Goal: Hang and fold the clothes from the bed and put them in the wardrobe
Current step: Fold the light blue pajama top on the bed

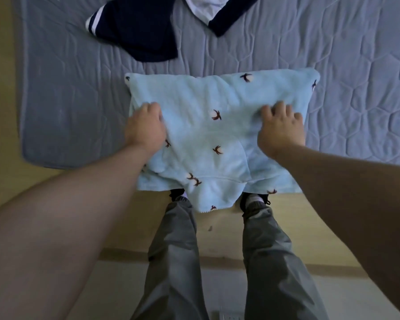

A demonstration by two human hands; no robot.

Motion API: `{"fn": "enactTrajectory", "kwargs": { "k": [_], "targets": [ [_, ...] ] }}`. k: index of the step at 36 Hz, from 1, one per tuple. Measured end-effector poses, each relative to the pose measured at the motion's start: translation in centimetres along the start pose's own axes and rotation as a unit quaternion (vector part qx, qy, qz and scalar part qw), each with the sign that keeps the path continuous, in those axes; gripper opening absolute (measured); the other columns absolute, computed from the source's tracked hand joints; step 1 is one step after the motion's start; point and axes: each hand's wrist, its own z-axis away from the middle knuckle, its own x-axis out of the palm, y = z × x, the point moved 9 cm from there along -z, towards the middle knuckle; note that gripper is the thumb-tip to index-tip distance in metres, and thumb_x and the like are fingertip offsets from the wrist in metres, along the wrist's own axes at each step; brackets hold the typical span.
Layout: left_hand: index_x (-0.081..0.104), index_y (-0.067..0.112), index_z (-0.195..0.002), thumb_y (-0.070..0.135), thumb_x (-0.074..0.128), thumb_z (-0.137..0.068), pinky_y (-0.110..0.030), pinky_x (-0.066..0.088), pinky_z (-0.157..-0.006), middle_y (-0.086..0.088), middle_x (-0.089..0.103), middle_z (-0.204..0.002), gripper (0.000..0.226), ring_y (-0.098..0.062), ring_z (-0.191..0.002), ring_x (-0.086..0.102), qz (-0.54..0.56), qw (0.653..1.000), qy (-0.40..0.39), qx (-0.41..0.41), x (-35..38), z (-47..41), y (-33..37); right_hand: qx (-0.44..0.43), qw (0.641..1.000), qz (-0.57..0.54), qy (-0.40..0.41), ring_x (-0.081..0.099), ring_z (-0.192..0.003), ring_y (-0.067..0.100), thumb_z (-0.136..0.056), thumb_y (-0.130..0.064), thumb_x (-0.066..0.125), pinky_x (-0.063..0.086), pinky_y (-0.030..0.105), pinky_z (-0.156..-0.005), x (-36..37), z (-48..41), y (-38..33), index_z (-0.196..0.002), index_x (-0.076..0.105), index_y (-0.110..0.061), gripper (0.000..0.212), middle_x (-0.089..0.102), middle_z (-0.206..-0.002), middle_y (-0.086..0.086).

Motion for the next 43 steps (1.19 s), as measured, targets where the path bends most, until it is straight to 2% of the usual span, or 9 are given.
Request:
{"fn": "enactTrajectory", "kwargs": {
  "k": [3,7,11,16,23,28,33,41,43],
  "targets": [
    [0.053,0.011,-0.118,0.012,0.064,-0.078,-0.047,0.039,-0.097,-0.016,0.05,-0.126,0.042,-0.037,-0.118,0.046,-0.051,0.998,0.031,-0.009,-1.8,-5.0,0.0,0.016,0.999,-0.021,0.035,0.043,-0.119,0.04,-0.072,-0.012,0.062,0.036,0.051,-0.099,-2.1,-4.8,0.3,-0.13,0.041,-0.01,0.062,0.042,-0.131,0.02],
    [0.043,0.015,-0.138,0.022,0.08,-0.062,-0.046,0.031,-0.109,-0.011,0.043,-0.14,0.084,-0.033,-0.131,0.039,-0.13,0.988,-0.089,0.011,-0.1,-10.5,0.2,0.021,0.999,-0.033,-0.03,0.024,-0.145,0.036,-0.07,-0.017,0.07,0.018,0.056,-0.116,-1.7,-10.7,0.8,-0.149,0.026,-0.022,0.091,0.029,-0.153,0.013],
    [0.052,0.02,-0.121,0.023,0.069,-0.068,-0.046,0.036,-0.101,-0.01,0.056,-0.123,0.056,-0.033,-0.119,0.052,-0.176,0.966,-0.186,0.028,2.8,-12.5,0.2,0.013,0.989,0.002,-0.147,0.045,-0.131,0.036,-0.079,-0.02,0.065,0.018,0.062,-0.114,0.7,-12.9,1.3,-0.136,0.041,-0.019,0.062,0.054,-0.132,0.014],
    [0.052,0.025,-0.083,0.021,0.059,-0.075,-0.036,0.04,-0.074,-0.002,0.053,-0.089,0.011,-0.025,-0.083,0.05,-0.144,0.963,-0.221,0.05,3.6,-13.7,0.0,0.001,0.992,0.026,-0.123,0.055,-0.103,0.034,-0.078,-0.013,0.053,0.029,0.056,-0.108,-0.1,-13.6,1.4,-0.101,0.05,-0.02,0.025,0.05,-0.08,0.004],
    [0.062,0.009,-0.077,0.009,0.051,-0.078,-0.029,0.036,-0.051,-0.01,0.058,-0.081,0.011,-0.027,-0.066,0.051,-0.171,0.967,-0.177,0.059,-0.6,-18.7,1.3,0.035,0.994,0.038,-0.098,0.05,-0.085,0.032,-0.085,-0.008,0.049,0.044,0.051,-0.093,-2.8,-16.8,2.4,-0.096,0.059,-0.014,0.016,0.051,-0.086,0.008],
    [0.056,0.009,-0.078,0.006,0.047,-0.082,-0.036,0.04,-0.065,-0.011,0.047,-0.084,0.01,-0.031,-0.076,0.048,-0.178,0.976,-0.123,0.023,-2.7,-21.3,1.3,0.044,0.992,0.067,-0.095,0.051,-0.087,0.034,-0.088,-0.005,0.049,0.042,0.051,-0.088,-4.4,-20.0,2.4,-0.084,0.052,-0.008,0.007,0.046,-0.077,0.009],
    [0.054,0.009,-0.08,0.008,0.051,-0.084,-0.038,0.04,-0.071,-0.022,0.061,-0.103,0.005,-0.041,-0.096,0.06,-0.181,0.982,-0.048,0.015,-4.0,-23.9,1.7,0.052,0.993,0.096,-0.049,0.056,-0.109,0.04,-0.092,-0.008,0.047,0.037,0.057,-0.1,-5.4,-23.0,2.4,-0.091,0.05,-0.006,0.004,0.057,-0.101,0.019],
    [0.045,0.008,-0.062,-0.001,0.053,-0.081,-0.042,0.039,-0.071,-0.018,0.053,-0.069,0.022,-0.031,-0.063,0.048,-0.207,0.976,0.045,0.045,-5.2,-27.0,2.7,0.064,0.991,0.107,0.056,0.044,-0.058,0.024,-0.081,-0.005,0.049,0.036,0.056,-0.101,-7.2,-24.9,2.9,-0.066,0.048,-0.005,0.015,0.046,-0.057,0.013],
    [0.054,0.005,-0.075,0.002,0.053,-0.082,-0.046,0.041,-0.081,-0.022,0.058,-0.081,0.007,-0.037,-0.077,0.053,-0.241,0.968,0.034,0.062,-4.9,-26.8,3.6,0.074,0.99,0.089,0.082,0.046,-0.061,0.025,-0.083,-0.004,0.042,0.035,0.055,-0.101,-7.2,-24.8,3.7,-0.067,0.048,-0.007,0.017,0.048,-0.06,0.013]
  ]
}}
